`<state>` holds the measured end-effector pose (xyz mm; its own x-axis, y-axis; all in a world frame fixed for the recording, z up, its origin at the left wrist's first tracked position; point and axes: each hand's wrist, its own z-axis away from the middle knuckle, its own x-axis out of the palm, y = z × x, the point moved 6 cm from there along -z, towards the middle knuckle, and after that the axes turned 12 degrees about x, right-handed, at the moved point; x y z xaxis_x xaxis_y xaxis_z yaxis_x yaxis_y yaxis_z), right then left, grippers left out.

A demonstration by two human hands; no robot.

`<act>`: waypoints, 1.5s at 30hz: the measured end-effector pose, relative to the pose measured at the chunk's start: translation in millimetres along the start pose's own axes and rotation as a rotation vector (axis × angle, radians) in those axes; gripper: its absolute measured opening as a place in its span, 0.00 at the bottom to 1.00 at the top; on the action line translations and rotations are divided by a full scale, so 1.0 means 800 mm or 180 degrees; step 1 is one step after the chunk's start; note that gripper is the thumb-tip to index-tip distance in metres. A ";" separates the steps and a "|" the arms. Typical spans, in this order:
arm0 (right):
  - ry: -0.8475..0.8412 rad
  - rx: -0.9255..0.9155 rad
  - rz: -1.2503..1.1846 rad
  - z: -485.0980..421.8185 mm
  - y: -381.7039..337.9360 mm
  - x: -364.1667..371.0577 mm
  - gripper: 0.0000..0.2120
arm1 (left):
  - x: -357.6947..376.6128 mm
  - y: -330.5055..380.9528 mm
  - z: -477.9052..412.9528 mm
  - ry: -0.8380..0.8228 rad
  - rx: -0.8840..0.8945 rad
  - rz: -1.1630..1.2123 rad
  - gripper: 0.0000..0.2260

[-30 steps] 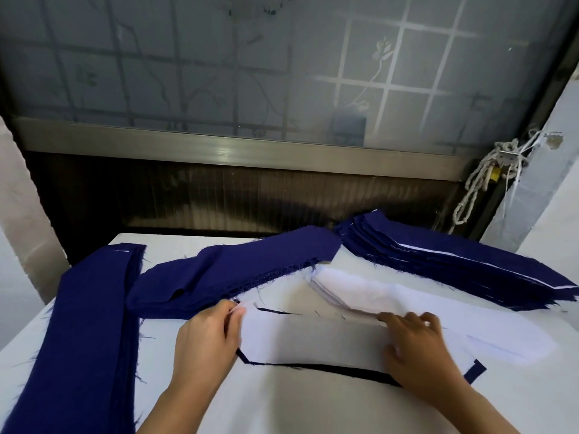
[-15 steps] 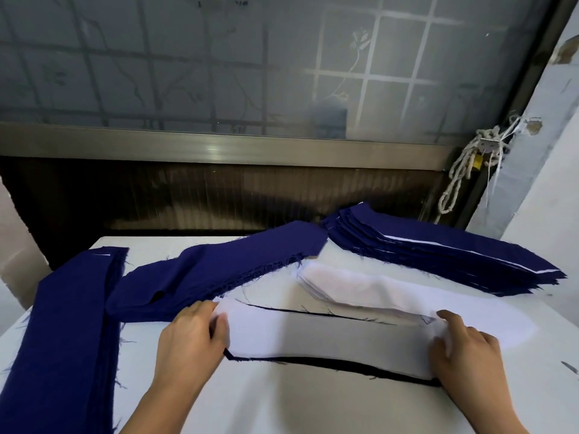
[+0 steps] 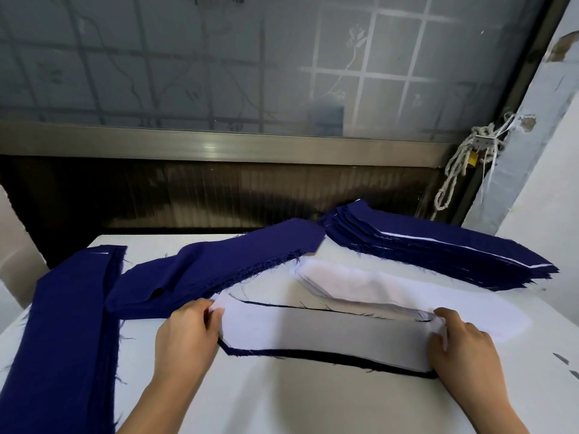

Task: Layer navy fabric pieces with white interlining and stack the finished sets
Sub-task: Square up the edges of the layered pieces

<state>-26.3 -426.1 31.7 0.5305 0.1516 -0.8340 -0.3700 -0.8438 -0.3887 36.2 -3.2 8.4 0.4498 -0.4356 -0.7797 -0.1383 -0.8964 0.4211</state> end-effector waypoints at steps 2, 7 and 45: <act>-0.0020 0.0033 0.0029 -0.001 0.002 0.001 0.19 | -0.001 0.002 -0.001 -0.0038 0.0000 -0.0062 0.10; 0.0020 0.0268 0.0093 -0.007 0.011 0.005 0.19 | -0.005 0.009 -0.002 -0.0006 0.0000 -0.0150 0.04; 0.0003 0.0240 0.0555 -0.008 0.018 0.009 0.05 | -0.063 -0.043 -0.063 -0.0319 -0.0013 -0.0109 0.06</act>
<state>-23.0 -440.7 22.9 0.4540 0.0061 -0.8910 -0.5124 -0.8163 -0.2667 62.6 53.5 56.9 0.3638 -0.4107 -0.8360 -0.1206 -0.9108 0.3950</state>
